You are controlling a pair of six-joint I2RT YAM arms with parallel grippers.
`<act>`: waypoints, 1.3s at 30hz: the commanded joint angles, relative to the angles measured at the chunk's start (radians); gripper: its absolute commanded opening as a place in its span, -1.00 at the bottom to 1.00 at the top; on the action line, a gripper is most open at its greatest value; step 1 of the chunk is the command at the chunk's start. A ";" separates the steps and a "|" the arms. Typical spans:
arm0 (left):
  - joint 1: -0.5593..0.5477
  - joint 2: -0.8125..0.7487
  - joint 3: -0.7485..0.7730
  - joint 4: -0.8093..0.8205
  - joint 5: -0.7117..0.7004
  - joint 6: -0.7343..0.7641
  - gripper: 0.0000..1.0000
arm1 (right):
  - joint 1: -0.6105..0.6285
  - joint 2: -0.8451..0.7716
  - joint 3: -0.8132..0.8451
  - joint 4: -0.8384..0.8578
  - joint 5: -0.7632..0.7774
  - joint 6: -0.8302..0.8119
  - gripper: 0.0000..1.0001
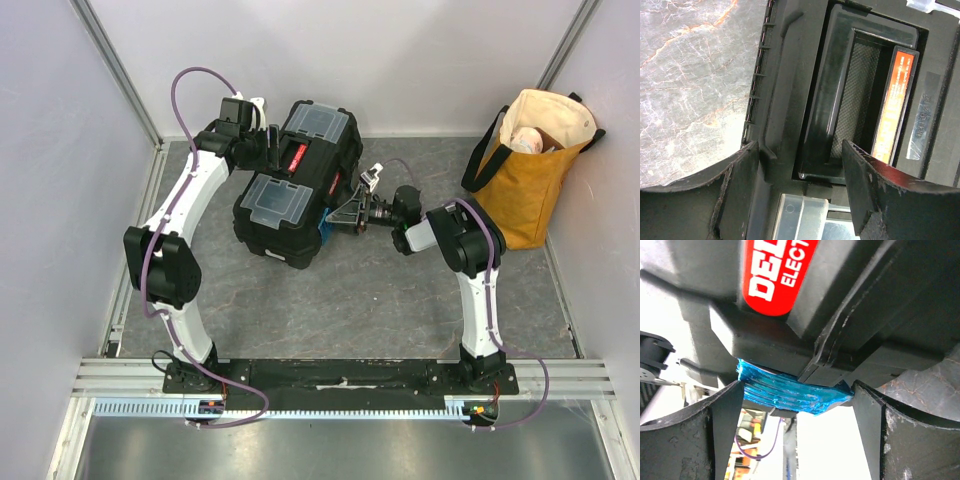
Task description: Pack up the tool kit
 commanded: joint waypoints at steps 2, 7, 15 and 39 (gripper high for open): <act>-0.012 0.047 -0.011 -0.047 0.061 -0.031 0.43 | 0.040 0.026 0.026 0.445 0.007 0.194 0.91; -0.010 0.047 -0.004 -0.058 0.054 -0.033 0.43 | 0.048 0.002 0.026 0.413 0.002 0.169 0.92; -0.010 0.053 0.005 -0.067 0.054 -0.028 0.43 | 0.054 -0.006 -0.006 0.560 -0.031 0.217 0.84; -0.010 0.073 0.061 -0.128 0.051 -0.050 0.43 | 0.090 -0.098 0.012 0.229 -0.010 0.065 0.59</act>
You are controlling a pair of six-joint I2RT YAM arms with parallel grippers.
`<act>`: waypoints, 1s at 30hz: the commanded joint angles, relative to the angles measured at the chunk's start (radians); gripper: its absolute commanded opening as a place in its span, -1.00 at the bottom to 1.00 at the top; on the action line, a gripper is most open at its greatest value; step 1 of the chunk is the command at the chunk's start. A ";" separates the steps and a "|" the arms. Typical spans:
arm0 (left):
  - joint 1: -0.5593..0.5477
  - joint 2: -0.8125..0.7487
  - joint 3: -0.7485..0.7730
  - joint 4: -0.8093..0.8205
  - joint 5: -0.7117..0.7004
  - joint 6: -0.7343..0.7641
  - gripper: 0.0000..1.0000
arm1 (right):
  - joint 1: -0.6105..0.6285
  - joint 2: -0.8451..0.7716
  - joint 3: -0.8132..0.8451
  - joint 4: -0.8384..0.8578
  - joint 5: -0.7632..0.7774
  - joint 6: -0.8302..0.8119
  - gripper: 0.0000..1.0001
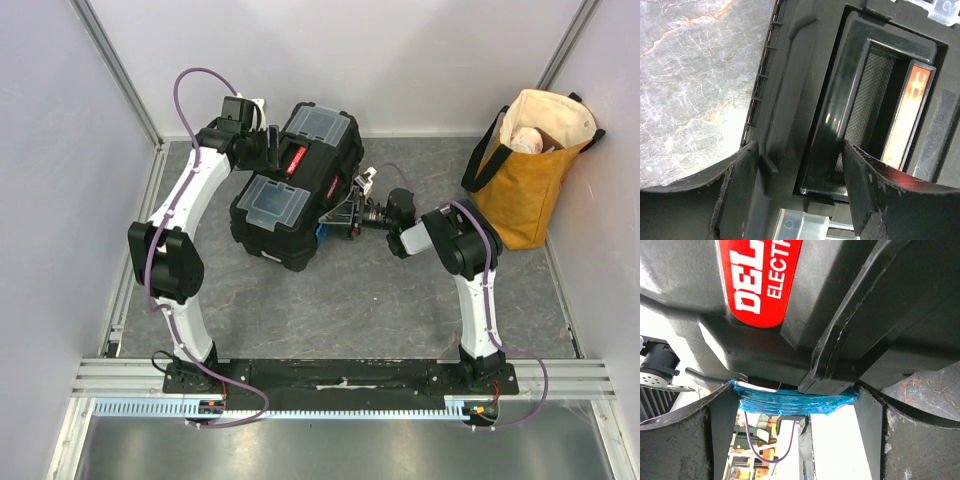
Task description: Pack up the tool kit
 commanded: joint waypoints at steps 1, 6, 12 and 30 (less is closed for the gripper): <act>-0.015 0.030 0.018 -0.092 0.045 -0.038 0.43 | 0.046 -0.102 0.018 0.216 -0.051 -0.046 0.55; -0.016 0.013 0.021 -0.094 0.041 -0.037 0.43 | 0.046 -0.118 -0.003 0.224 -0.061 -0.062 0.47; -0.016 0.004 0.019 -0.094 0.044 -0.037 0.43 | 0.043 -0.157 -0.031 0.241 -0.081 -0.068 0.46; -0.016 0.039 0.057 -0.092 0.044 -0.040 0.43 | 0.000 -0.208 -0.075 0.127 -0.091 -0.088 0.45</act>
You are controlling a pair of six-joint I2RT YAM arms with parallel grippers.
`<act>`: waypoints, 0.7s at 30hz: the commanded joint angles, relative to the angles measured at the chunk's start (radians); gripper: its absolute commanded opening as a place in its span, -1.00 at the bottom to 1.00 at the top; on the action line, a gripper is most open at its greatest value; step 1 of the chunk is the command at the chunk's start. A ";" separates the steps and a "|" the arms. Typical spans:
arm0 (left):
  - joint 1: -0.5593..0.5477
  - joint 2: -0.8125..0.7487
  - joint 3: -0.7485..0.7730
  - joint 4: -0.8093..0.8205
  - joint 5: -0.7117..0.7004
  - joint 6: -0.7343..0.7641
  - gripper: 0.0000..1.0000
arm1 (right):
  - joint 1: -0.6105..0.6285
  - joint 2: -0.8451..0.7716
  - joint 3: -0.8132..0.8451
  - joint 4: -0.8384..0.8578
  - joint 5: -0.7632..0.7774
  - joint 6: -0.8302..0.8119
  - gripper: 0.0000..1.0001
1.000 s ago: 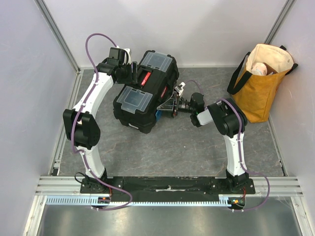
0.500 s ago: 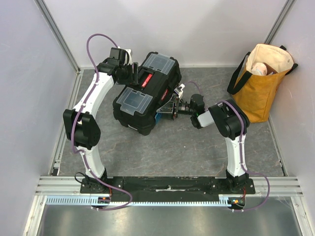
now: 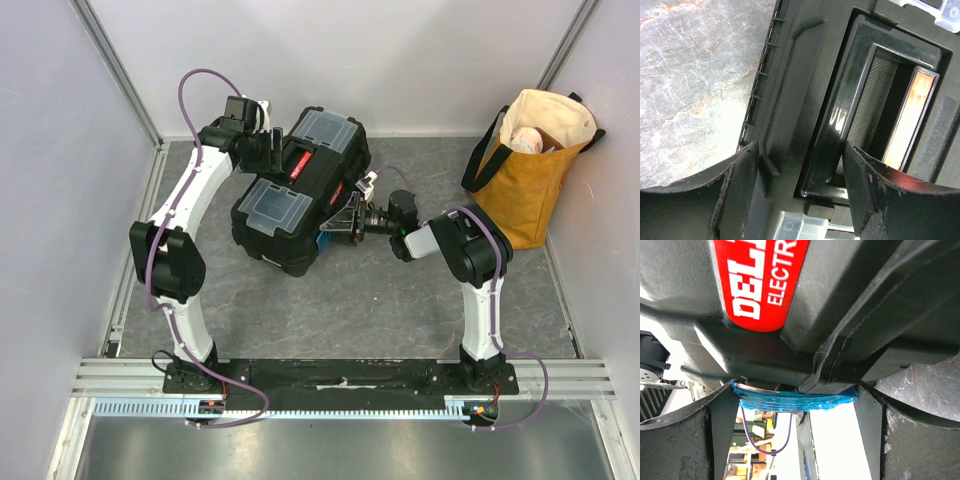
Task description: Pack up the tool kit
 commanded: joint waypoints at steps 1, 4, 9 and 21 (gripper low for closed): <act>-0.007 0.031 0.030 -0.033 0.014 -0.037 0.43 | -0.011 -0.103 -0.008 0.273 -0.092 0.017 0.45; -0.007 0.039 0.037 -0.033 0.011 -0.036 0.43 | -0.013 -0.111 -0.030 0.269 -0.086 0.012 0.45; -0.007 0.046 0.050 -0.036 0.013 -0.034 0.43 | -0.016 -0.143 -0.030 0.166 -0.082 -0.043 0.45; -0.007 0.045 0.061 -0.034 0.032 -0.025 0.43 | -0.016 -0.252 0.032 -0.166 -0.056 -0.176 0.47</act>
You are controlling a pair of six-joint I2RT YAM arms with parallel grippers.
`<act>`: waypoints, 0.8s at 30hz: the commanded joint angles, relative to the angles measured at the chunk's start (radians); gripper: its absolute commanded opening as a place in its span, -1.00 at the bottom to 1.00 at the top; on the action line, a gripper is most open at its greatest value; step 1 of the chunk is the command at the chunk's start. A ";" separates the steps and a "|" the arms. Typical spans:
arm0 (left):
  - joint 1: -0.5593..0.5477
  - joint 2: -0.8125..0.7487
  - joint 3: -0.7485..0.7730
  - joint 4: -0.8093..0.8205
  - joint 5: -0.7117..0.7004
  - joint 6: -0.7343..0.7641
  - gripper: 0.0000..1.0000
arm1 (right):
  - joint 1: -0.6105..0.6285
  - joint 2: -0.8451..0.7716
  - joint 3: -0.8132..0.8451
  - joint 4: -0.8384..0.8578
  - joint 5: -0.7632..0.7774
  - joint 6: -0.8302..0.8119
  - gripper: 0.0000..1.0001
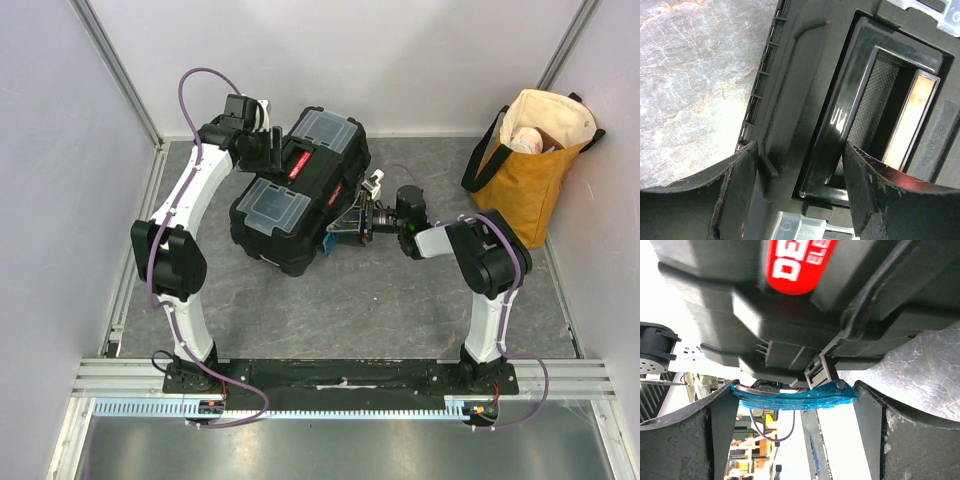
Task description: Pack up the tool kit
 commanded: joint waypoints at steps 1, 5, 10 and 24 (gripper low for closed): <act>-0.007 0.023 0.024 -0.004 0.031 -0.021 0.43 | 0.015 -0.140 0.103 -0.062 -0.014 -0.135 0.49; -0.007 0.019 0.023 -0.004 0.043 -0.021 0.43 | 0.018 -0.158 0.191 -0.391 0.035 -0.294 0.50; -0.007 0.011 0.023 -0.004 0.075 -0.025 0.43 | 0.032 -0.147 0.269 -0.607 0.110 -0.393 0.57; -0.007 -0.004 -0.002 0.005 0.095 -0.028 0.43 | 0.098 -0.130 0.292 -0.517 0.182 -0.335 0.96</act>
